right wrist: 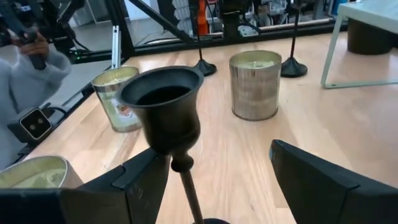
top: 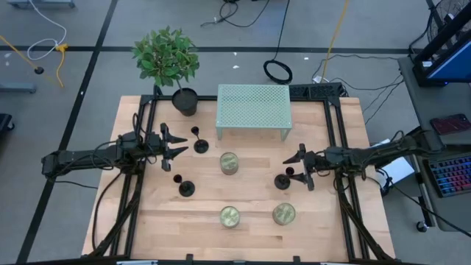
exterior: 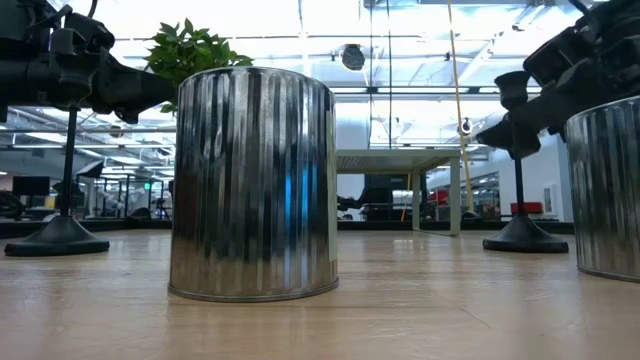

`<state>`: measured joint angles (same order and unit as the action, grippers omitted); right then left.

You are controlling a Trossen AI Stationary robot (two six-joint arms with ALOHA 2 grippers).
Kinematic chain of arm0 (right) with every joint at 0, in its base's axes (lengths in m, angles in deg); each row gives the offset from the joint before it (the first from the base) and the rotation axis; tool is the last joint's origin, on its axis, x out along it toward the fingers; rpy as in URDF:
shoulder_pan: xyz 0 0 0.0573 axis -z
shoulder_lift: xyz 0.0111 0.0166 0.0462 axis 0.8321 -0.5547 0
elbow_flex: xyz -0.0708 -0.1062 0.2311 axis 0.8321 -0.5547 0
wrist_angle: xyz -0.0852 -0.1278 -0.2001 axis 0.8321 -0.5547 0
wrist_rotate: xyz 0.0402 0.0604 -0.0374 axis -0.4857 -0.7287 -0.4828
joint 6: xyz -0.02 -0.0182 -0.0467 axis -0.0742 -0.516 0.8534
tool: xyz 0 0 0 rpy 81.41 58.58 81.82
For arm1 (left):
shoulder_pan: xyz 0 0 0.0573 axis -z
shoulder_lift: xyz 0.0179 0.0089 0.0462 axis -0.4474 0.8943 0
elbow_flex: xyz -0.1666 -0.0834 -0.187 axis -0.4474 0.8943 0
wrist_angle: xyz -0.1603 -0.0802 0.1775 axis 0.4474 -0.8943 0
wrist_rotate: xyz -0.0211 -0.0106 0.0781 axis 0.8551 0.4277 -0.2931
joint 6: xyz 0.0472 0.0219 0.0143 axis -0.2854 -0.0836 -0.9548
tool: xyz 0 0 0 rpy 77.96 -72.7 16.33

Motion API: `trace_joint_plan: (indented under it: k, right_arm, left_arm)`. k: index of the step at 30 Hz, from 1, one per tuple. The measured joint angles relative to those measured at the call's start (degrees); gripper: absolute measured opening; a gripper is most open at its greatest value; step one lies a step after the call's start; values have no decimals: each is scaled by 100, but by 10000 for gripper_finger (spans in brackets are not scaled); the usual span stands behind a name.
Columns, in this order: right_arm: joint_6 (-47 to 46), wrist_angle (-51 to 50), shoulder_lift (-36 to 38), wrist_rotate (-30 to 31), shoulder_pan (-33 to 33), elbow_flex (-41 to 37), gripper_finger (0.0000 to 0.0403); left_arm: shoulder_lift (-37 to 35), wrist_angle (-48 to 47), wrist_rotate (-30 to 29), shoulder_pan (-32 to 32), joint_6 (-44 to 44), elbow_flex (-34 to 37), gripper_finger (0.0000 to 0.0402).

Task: Pick & Place candle stick holders
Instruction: Put the bottom right black candle holder on the shelf

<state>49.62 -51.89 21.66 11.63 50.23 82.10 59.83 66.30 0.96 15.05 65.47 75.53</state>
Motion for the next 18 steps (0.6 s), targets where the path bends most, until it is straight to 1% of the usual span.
trace_joint_plan:
  k: [5, 11, 14, 18]
  right_arm:
    - [77, 665, -663, -11, 0, 0, 272]
    - [467, 1085, -1357, 6, 0, -4, 263]
    - [610, 1342, -1588, 4, 0, -4, 242]
    - [647, 1527, -1769, 3, -2, -4, 193]
  left_arm:
    - [0, 0, 0, 0, 0, 0, 145]
    - [0, -29, 0, 0, 0, -1, 145]
    - [2, -141, 0, 0, 0, 0, 145]
    - [2, -185, -1, 0, -2, 0, 145]
